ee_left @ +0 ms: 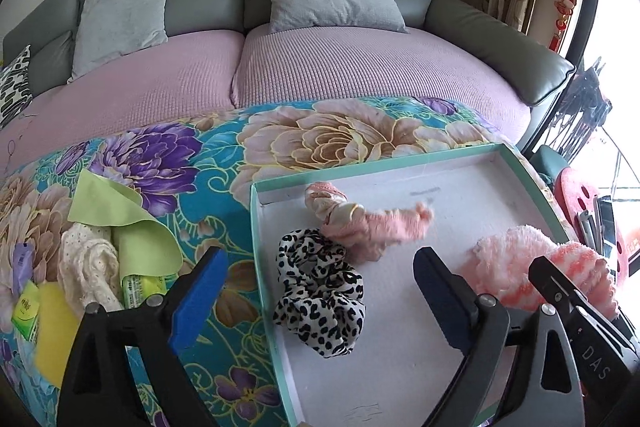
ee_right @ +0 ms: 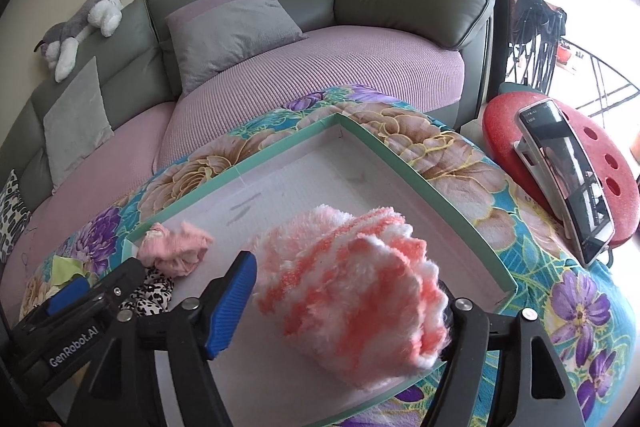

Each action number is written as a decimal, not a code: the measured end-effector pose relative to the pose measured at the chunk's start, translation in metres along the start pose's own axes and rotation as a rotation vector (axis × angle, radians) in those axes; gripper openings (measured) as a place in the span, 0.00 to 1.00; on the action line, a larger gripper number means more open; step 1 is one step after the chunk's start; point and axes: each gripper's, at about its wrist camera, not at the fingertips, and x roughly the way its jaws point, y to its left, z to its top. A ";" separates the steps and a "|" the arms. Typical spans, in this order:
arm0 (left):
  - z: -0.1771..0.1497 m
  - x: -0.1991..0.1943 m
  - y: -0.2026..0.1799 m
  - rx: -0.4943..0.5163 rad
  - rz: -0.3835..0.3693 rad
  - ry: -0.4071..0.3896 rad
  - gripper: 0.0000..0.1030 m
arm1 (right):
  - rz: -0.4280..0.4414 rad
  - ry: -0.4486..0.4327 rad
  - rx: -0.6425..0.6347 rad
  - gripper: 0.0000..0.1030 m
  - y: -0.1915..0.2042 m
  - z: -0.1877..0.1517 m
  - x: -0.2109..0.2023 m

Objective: Organize soft objects

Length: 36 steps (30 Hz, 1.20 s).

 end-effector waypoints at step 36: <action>0.001 -0.011 0.011 -0.044 0.031 -0.014 0.92 | -0.040 -0.005 -0.025 1.00 0.000 0.000 0.001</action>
